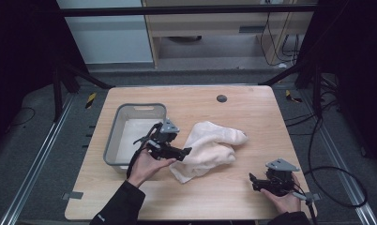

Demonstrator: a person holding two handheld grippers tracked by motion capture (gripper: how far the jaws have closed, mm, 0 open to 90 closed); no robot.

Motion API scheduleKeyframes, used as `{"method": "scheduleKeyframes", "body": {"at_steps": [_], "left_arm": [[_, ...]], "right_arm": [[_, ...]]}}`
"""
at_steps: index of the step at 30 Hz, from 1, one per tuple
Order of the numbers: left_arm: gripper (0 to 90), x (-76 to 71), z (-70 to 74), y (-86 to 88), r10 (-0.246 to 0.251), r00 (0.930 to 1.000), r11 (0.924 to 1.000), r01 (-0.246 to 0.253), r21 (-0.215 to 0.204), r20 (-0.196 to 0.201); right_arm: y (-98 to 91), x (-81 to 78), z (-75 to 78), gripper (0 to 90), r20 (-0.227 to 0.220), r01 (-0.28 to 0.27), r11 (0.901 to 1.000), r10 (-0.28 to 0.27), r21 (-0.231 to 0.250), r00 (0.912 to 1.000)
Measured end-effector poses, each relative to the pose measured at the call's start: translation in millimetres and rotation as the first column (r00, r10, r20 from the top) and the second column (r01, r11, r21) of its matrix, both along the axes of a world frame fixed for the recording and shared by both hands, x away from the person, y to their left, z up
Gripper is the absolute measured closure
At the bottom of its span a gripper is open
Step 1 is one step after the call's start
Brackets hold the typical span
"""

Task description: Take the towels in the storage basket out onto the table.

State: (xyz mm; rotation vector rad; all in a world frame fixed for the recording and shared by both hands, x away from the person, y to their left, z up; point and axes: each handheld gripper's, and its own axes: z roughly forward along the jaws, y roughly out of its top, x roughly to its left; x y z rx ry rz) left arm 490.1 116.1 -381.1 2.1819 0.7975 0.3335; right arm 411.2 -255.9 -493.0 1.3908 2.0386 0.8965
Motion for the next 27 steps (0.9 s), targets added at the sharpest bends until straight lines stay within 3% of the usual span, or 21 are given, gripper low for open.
{"method": "scheduleKeyframes", "body": {"at_steps": [5, 15, 22, 27], "left_arm": [[22.2, -9.5, 3.3, 14.7, 0.014, 0.9995, 0.9997, -0.014, -0.020, 0.027], [21.9, -21.7, -0.6, 45.1, 0.056, 0.9980, 0.9954, -0.053, -0.080, 0.029], [21.9, -30.5, -7.4, 74.8, 0.119, 0.9920, 0.9853, -0.113, -0.128, 0.040], [21.1, -37.5, -4.6, 92.6, 0.162, 0.9849, 0.9748, -0.150, -0.165, 0.060]], "right_arm": [[-0.4, -0.1, -0.1, 8.5, 0.001, 0.001, 1.0000, -0.001, -0.003, 1.0000], [-0.6, -0.6, -0.3, 8.1, -0.003, 0.008, 1.0000, -0.008, 0.005, 1.0000], [-0.6, -0.5, -0.4, 8.0, -0.002, 0.009, 1.0000, -0.009, 0.004, 1.0000], [-0.6, -0.6, -0.7, 7.6, 0.001, 0.005, 1.0000, -0.005, -0.002, 1.0000]]}}
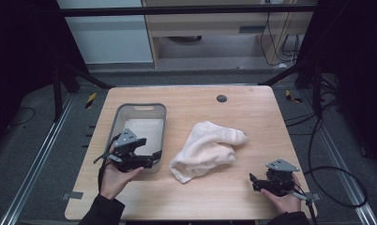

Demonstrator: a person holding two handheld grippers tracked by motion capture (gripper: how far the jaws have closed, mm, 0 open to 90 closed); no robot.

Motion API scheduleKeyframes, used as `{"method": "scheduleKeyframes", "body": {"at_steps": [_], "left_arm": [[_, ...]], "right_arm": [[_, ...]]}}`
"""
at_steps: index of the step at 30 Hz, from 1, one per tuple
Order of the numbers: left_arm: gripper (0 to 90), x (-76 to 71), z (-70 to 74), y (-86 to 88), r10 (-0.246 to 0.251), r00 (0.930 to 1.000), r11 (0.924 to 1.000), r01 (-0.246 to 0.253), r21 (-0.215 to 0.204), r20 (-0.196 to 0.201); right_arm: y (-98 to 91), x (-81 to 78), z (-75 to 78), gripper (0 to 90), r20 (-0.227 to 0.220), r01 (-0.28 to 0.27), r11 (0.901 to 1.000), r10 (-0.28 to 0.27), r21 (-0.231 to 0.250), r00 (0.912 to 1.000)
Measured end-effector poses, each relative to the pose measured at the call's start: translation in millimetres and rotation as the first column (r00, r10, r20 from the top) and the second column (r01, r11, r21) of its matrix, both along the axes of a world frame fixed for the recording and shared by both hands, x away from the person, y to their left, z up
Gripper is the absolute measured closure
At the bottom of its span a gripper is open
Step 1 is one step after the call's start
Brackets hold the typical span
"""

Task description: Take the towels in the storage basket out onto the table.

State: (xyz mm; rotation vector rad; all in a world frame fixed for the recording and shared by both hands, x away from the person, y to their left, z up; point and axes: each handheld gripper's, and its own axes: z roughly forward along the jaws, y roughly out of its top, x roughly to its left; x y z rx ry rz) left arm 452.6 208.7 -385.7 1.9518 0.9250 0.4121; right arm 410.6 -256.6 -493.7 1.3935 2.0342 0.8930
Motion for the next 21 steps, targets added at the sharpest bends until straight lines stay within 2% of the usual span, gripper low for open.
{"method": "scheduleKeyframes", "body": {"at_steps": [4, 6, 14, 17, 21], "left_arm": [[20.7, -4.6, 0.2, 9.8, 0.034, 0.9993, 0.9993, -0.033, -0.014, 0.016], [20.6, -8.6, -1.3, 20.7, 0.068, 0.9975, 0.9974, -0.067, -0.027, 0.021], [20.3, -19.2, -13.2, 48.6, 0.169, 0.9853, 0.9849, -0.168, -0.041, 0.023], [20.3, -22.9, -15.3, 59.0, 0.203, 0.9789, 0.9779, -0.201, -0.057, 0.027], [20.3, -27.5, -17.3, 67.6, 0.226, 0.9735, 0.9724, -0.224, -0.066, 0.031]], "right_arm": [[0.2, -0.6, -0.1, 7.4, 0.001, 0.003, 1.0000, -0.003, 0.003, 1.0000], [0.2, -0.7, -0.1, 7.3, 0.003, 0.003, 1.0000, -0.003, 0.004, 1.0000], [-0.7, -0.8, 0.1, 7.2, 0.012, 0.001, 1.0000, -0.001, -0.005, 0.9999], [-0.6, -1.5, 0.5, 7.2, 0.010, 0.004, 1.0000, -0.004, -0.002, 0.9999], [-0.5, -1.6, 0.4, 6.9, 0.012, 0.004, 1.0000, -0.004, -0.001, 0.9999]]}}
